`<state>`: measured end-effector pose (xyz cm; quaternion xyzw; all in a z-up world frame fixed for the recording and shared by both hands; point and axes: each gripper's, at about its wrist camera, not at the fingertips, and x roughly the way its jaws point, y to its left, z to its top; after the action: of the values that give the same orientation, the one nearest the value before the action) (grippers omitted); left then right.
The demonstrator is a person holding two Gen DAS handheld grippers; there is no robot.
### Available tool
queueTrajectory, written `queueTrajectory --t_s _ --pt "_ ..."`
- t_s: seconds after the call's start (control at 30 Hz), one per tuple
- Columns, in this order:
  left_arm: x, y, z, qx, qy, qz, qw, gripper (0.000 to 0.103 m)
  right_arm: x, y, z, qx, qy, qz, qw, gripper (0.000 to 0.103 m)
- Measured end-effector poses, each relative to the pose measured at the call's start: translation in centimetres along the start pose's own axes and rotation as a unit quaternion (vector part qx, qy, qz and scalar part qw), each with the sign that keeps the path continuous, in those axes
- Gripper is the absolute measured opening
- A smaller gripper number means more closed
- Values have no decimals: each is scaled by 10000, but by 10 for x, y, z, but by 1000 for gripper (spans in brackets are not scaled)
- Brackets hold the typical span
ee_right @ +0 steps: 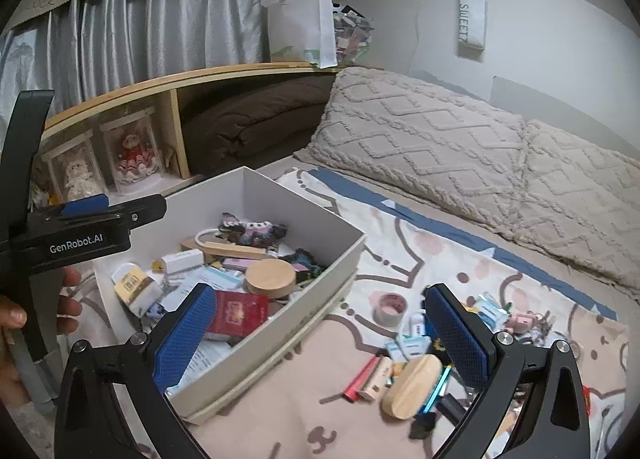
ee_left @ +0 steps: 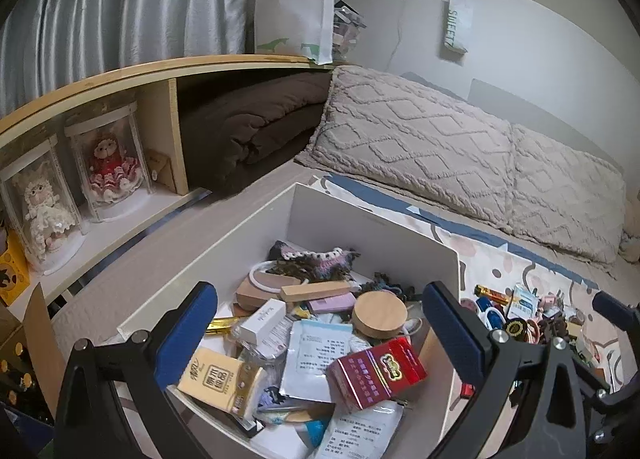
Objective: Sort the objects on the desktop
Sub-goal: 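Move both tools away from the shoebox over the pile on the bed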
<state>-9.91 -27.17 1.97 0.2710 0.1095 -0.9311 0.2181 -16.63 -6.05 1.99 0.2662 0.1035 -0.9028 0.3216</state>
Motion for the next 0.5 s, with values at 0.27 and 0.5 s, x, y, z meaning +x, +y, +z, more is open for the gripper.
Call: queueTrajectory --t_s 0.27,0.5 --pt "-4 -18 -4 187 -67 -122 9997 103 -19 -25 -12 186 -95 -161 9997 103" --pt "-7 -31 -7 174 -98 -346 9992 103 -37 -43 -24 210 -111 -427 9988 103"
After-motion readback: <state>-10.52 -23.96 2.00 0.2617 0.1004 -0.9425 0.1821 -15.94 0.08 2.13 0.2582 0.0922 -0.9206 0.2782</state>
